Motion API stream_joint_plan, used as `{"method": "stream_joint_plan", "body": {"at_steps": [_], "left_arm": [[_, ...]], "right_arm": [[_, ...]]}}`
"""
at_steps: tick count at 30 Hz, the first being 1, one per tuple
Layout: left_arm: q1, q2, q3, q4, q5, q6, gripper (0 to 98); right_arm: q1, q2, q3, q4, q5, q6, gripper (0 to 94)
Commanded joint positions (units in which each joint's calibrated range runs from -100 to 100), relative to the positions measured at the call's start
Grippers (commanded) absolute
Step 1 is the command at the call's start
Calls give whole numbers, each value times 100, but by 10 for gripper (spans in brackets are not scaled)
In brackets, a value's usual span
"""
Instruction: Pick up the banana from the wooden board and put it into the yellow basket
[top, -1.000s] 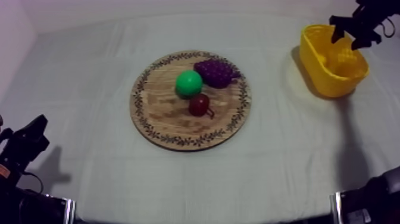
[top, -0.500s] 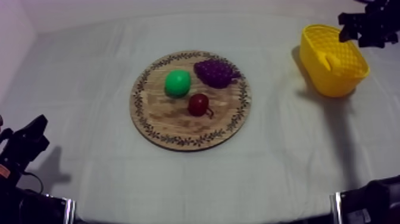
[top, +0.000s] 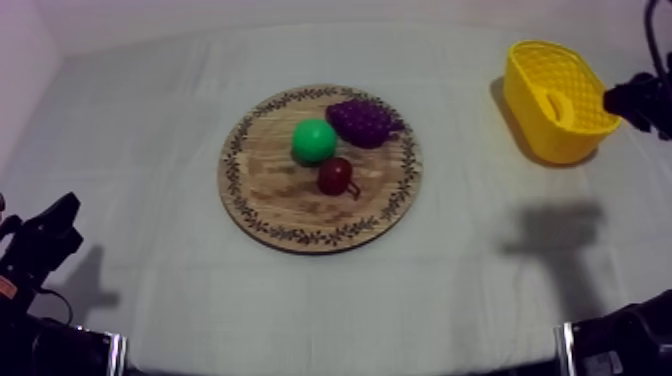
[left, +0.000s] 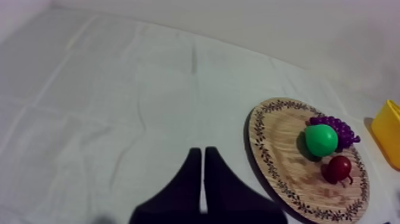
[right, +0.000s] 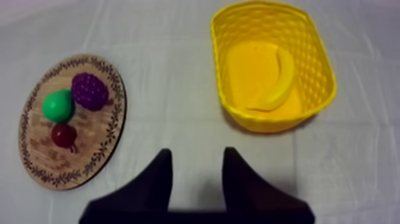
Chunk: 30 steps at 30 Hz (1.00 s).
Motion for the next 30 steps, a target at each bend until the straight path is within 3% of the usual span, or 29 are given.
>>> {"method": "stream_joint_plan", "body": {"at_steps": [1,5,9,14,21,30], "left_arm": [[1,0,-3,-3,-1,3,1],[1,0,-3,-3,-1,0,1],[1,0,-3,-3,-1,1,1],[1,0,-3,-3,-1,1,1],[1,0,-3,-3,-1,1,1],[1,0,-3,-3,-1,1,1]], "right_arm": [[113,-595,365,-12,-218,59,191],[203,-1185,1049,14,-639,119,76],[257,-1884,1830,42,-1120,148,22],[321,-2771,2755,30,-1573,201,6],[518,-3731,3491,-123,-1709,343,4],[645,-4217,4470,-44,-2184,316,3]]}}
